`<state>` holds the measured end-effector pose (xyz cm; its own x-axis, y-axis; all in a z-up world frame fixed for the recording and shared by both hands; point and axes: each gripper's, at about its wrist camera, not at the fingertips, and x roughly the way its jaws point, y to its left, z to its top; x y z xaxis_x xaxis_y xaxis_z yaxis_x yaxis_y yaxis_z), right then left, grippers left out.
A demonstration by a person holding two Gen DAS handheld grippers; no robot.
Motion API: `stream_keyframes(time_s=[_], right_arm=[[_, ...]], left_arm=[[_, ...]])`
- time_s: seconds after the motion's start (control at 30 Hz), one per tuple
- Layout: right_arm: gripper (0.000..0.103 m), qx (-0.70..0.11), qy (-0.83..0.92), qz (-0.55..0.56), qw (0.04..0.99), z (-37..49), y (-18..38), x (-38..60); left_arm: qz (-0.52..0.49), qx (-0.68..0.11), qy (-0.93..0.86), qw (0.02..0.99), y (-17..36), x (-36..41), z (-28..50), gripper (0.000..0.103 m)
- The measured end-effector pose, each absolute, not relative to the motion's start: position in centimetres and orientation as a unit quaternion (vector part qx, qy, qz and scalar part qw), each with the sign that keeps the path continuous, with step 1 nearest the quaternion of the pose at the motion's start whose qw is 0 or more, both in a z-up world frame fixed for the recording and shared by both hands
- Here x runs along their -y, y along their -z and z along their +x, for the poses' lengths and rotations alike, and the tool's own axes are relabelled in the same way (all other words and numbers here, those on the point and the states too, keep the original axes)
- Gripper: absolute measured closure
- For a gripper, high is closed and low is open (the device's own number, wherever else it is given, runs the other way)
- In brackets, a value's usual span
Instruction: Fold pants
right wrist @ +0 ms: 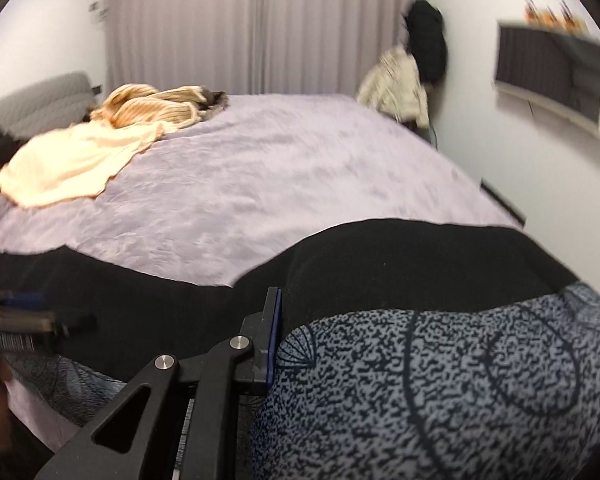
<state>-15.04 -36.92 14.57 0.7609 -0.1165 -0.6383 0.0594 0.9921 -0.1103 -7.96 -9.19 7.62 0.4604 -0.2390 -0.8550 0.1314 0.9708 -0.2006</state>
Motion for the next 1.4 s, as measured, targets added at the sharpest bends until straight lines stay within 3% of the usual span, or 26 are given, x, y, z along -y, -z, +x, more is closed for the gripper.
stream_keyframes(time_s=[0.17, 0.43, 0.5, 0.53, 0.57, 0.63, 0.7, 0.93, 1.13, 1.23, 1.4], right_arm=[[0.088, -0.298, 0.003, -0.186, 0.936, -14.7, -15.3, 25.9], [0.084, -0.354, -0.068, -0.327, 0.873, -12.3, -6.8, 12.0], [0.071, -0.359, -0.054, -0.361, 0.859, -12.8, -5.4, 10.7], [0.057, -0.353, -0.054, -0.37, 0.858, -13.4, -5.4, 10.3], [0.036, -0.349, -0.063, -0.371, 0.858, -14.1, -5.9, 10.1], [0.013, -0.329, -0.07, -0.378, 0.862, -15.7, -7.4, 9.9], [0.013, -0.308, -0.085, -0.387, 0.865, -17.6, -9.1, 10.0], [0.002, -0.374, -0.219, -0.166, 0.886, -18.9, -13.9, 17.7], [0.002, -0.533, -0.243, 0.085, 0.806, -14.4, -8.4, 26.1], [0.002, -0.513, -0.261, 0.124, 0.808, -14.5, -9.6, 27.7], [0.0, -0.475, -0.236, 0.093, 0.842, -10.2, -12.3, 28.2]], left_arm=[[-0.109, -0.502, 0.047, 0.857, -6.9, 0.0, -6.5, 0.0], [-0.155, -0.489, -0.028, 0.858, -5.8, -9.1, -7.7, 0.0], [-0.165, -0.484, -0.027, 0.859, -5.9, -10.3, -7.6, 0.0], [-0.168, -0.48, -0.031, 0.86, -6.2, -10.9, -7.8, 0.0], [-0.171, -0.473, -0.042, 0.863, -6.6, -11.6, -8.0, 0.0], [-0.184, -0.459, -0.048, 0.868, -7.3, -12.3, -8.1, 0.0], [-0.191, -0.457, -0.033, 0.868, -7.8, -12.0, -8.3, 0.0], [-0.094, -0.463, 0.081, 0.878, -9.1, -4.0, -9.8, 0.0], [-0.012, -0.523, 0.087, 0.848, -4.0, 1.4, -9.2, 0.0], [-0.008, -0.506, 0.082, 0.858, -3.4, 1.4, -9.7, 0.0], [-0.02, -0.513, 0.075, 0.855, -3.3, 1.1, -9.5, 0.0]])
